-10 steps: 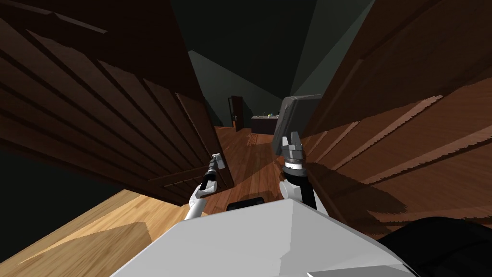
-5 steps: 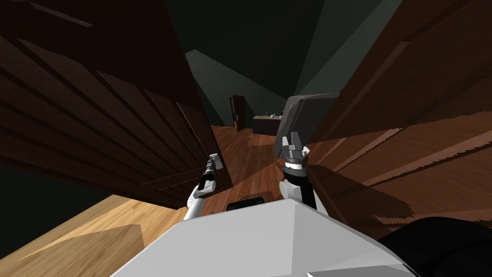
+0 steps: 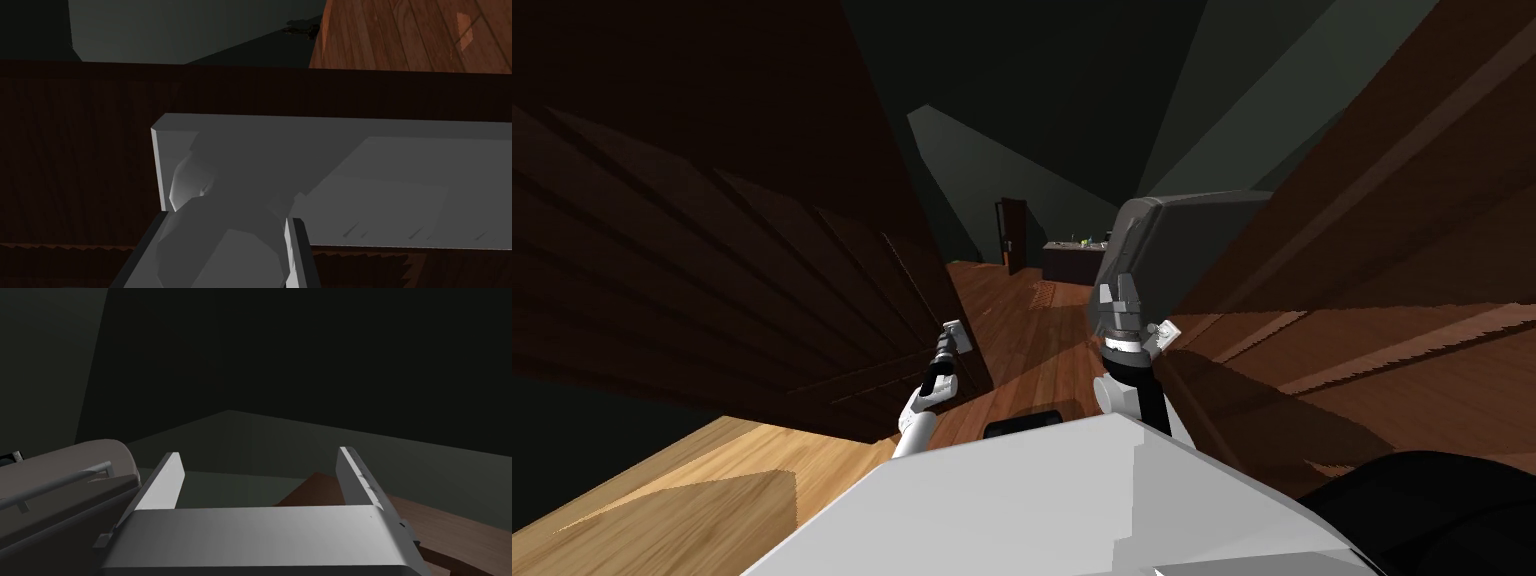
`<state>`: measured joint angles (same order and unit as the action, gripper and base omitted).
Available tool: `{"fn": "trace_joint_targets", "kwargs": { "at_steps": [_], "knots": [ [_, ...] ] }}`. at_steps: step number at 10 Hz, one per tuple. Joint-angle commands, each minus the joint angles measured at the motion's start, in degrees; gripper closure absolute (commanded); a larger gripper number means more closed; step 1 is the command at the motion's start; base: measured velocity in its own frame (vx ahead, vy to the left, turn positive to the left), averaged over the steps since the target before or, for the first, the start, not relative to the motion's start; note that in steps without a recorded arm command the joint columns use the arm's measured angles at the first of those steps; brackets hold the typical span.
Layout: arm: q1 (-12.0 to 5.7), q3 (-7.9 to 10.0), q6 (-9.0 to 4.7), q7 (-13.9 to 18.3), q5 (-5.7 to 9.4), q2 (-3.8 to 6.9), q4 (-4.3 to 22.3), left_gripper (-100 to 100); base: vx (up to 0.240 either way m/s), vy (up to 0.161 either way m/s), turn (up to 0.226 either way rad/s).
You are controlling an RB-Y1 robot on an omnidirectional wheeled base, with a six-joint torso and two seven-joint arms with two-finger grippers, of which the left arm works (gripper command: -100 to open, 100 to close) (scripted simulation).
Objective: Push the door open
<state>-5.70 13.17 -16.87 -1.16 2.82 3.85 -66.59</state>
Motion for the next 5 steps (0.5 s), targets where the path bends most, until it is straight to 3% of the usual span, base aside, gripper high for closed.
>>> {"fn": "trace_joint_targets", "kwargs": {
  "at_steps": [1, 4, 5],
  "knots": [
    [-0.24, 1.08, -0.46, 0.01, 0.23, 0.19, 0.1, 100, 0.19, -0.079, 0.059],
    [-0.54, 2.76, -0.44, -0.37, 0.43, -0.63, 0.45, 100, 0.171, -0.091, 0.071],
    [-0.36, 2.56, -0.42, -0.29, 0.39, -0.27, 0.66, 100, 0.079, -0.028, 0.041]
  ]
}}
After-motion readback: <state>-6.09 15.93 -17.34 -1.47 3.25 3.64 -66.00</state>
